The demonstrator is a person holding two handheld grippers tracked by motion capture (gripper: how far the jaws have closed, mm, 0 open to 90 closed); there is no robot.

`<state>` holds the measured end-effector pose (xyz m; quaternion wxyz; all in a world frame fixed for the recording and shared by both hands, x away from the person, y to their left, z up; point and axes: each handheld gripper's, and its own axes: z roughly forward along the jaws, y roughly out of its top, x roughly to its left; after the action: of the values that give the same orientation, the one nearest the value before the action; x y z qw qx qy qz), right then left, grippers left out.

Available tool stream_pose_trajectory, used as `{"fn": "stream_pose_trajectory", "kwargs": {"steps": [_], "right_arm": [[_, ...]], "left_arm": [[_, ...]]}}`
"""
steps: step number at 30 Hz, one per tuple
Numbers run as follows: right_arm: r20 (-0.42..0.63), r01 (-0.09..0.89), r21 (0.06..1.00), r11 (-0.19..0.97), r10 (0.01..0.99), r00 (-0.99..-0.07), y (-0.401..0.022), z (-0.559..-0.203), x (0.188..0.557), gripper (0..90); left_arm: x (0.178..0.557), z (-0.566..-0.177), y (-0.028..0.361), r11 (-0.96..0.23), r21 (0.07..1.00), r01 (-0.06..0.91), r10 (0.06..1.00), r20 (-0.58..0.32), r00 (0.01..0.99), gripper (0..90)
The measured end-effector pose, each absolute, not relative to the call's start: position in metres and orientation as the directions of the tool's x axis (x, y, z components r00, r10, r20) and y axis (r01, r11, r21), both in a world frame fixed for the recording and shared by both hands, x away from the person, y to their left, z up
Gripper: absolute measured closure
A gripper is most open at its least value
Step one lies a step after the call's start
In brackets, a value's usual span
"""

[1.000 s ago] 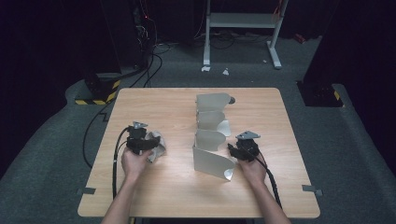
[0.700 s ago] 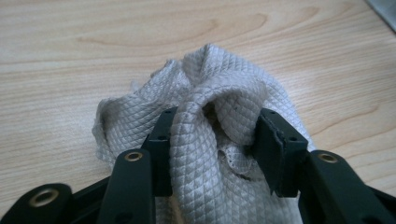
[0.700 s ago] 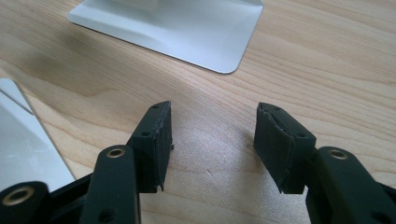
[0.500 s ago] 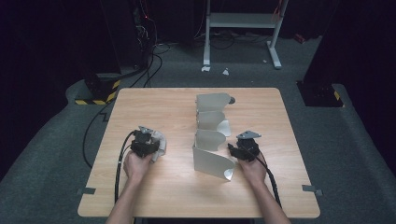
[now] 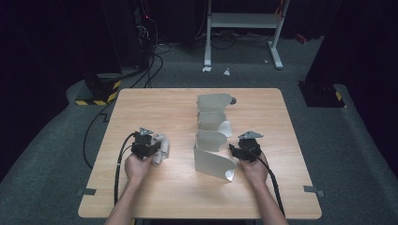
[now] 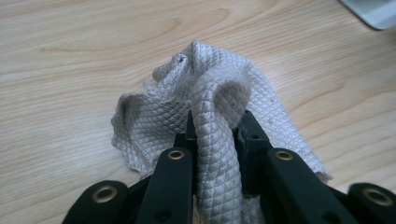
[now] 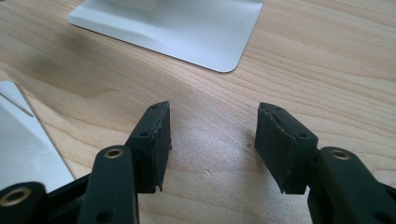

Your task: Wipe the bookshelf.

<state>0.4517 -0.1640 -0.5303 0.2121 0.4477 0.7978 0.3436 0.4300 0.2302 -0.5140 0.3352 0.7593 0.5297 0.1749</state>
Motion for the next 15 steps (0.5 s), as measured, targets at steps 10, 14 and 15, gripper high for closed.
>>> {"fn": "stream_pose_trajectory", "kwargs": {"steps": [10, 14, 15], "right_arm": [[-0.03, 0.57, 0.738, 0.362, 0.861, -0.507, -0.164, -0.53, 0.452, 44.9], [-0.03, 0.57, 0.738, 0.362, 0.861, -0.507, -0.164, -0.53, 0.452, 44.9], [-0.031, 0.57, 0.738, 0.362, 0.861, -0.507, -0.164, -0.53, 0.452, 44.9]], "left_arm": [[0.417, -0.499, 0.202, -0.22, 0.729, 0.648, 0.859, -0.171, 0.483, 78.7], [0.413, -0.494, 0.188, -0.23, 0.743, 0.628, 0.833, -0.184, 0.522, 78.7], [0.412, -0.493, 0.184, -0.243, 0.743, 0.624, 0.825, -0.181, 0.536, 78.7]]}}
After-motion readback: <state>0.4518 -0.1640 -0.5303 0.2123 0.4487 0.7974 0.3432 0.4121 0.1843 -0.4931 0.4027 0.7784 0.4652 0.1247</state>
